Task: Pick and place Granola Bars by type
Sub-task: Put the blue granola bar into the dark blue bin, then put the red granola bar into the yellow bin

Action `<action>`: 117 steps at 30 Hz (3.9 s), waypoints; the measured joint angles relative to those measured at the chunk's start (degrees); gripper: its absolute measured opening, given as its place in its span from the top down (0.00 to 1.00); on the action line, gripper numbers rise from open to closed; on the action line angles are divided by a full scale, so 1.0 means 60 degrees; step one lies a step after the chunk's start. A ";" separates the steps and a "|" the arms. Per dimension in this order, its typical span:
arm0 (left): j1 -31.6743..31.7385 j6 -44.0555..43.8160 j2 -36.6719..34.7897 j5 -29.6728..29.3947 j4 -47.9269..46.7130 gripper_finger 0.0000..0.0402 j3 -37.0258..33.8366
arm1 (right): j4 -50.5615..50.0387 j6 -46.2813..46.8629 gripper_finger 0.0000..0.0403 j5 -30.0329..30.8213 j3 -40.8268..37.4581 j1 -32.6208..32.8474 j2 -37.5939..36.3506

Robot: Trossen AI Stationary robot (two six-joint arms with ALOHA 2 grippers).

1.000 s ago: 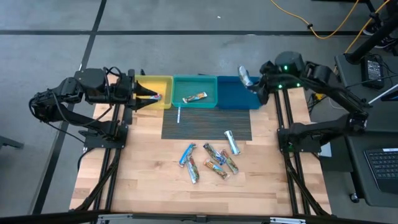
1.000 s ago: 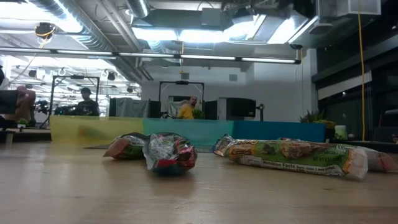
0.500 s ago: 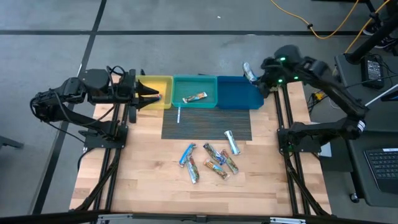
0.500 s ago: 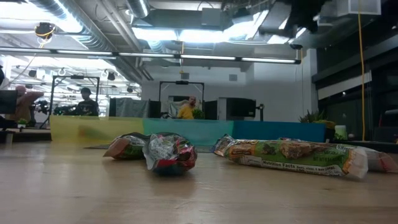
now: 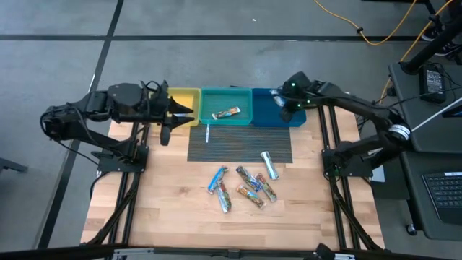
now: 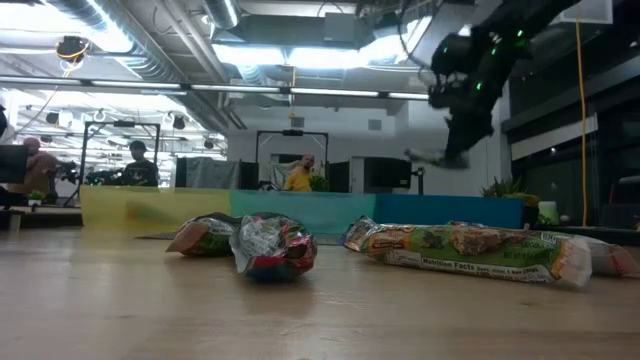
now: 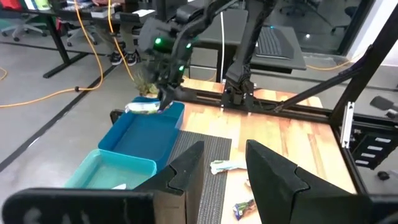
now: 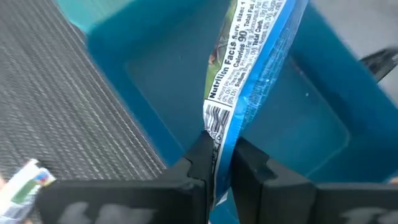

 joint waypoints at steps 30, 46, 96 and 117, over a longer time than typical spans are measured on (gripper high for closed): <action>0.0000 -0.0007 0.0200 0.0000 0.0011 0.72 0.0000 | 0.0203 -0.0707 0.65 -0.0094 -0.0077 -0.0238 0.2206; -0.0114 -0.1910 0.1241 -0.0001 -0.1856 0.72 -0.0007 | 0.0451 -0.0384 0.61 -0.0098 -0.0074 0.0764 -0.0679; -0.1443 -0.6805 0.7828 0.1571 0.2847 0.48 -0.2710 | 0.2329 -0.3507 0.69 -0.0020 -0.0070 0.4735 -0.3288; -0.1508 -0.6430 0.8350 0.0758 0.2934 0.47 -0.2794 | 0.2366 -0.3464 0.69 -0.0189 -0.0070 0.4735 -0.3288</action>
